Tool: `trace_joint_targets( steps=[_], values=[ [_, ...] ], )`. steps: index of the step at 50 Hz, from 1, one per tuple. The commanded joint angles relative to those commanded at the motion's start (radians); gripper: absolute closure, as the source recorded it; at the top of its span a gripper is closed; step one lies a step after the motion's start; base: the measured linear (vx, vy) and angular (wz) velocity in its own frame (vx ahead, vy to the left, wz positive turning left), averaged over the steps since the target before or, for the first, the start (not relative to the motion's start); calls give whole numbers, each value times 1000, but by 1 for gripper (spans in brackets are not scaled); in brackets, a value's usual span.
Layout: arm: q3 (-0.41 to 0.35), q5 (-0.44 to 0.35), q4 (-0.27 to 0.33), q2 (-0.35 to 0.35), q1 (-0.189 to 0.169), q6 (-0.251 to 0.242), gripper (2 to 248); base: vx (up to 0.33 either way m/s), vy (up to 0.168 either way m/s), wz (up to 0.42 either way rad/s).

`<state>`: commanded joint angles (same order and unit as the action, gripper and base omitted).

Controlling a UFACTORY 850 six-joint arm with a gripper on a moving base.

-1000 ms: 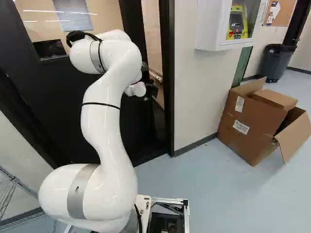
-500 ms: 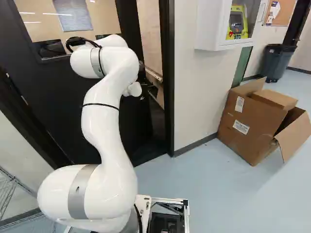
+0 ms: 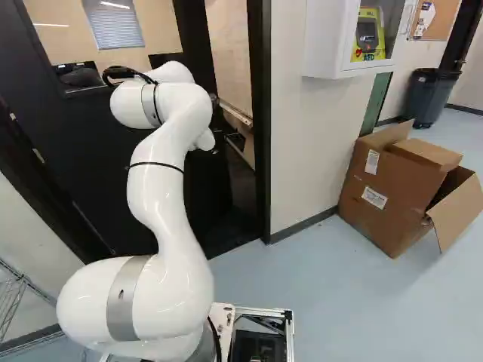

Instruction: Open the door and move inside

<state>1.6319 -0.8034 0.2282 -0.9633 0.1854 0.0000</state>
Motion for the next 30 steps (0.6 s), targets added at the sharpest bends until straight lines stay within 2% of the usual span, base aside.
trace_joint_targets(
  steps=[11,30],
  values=[
    [-14,0,0,9,-3,0,3,0,0,0],
    [-148,0,0,102,-12,0,3,0,0,0]
  ],
)
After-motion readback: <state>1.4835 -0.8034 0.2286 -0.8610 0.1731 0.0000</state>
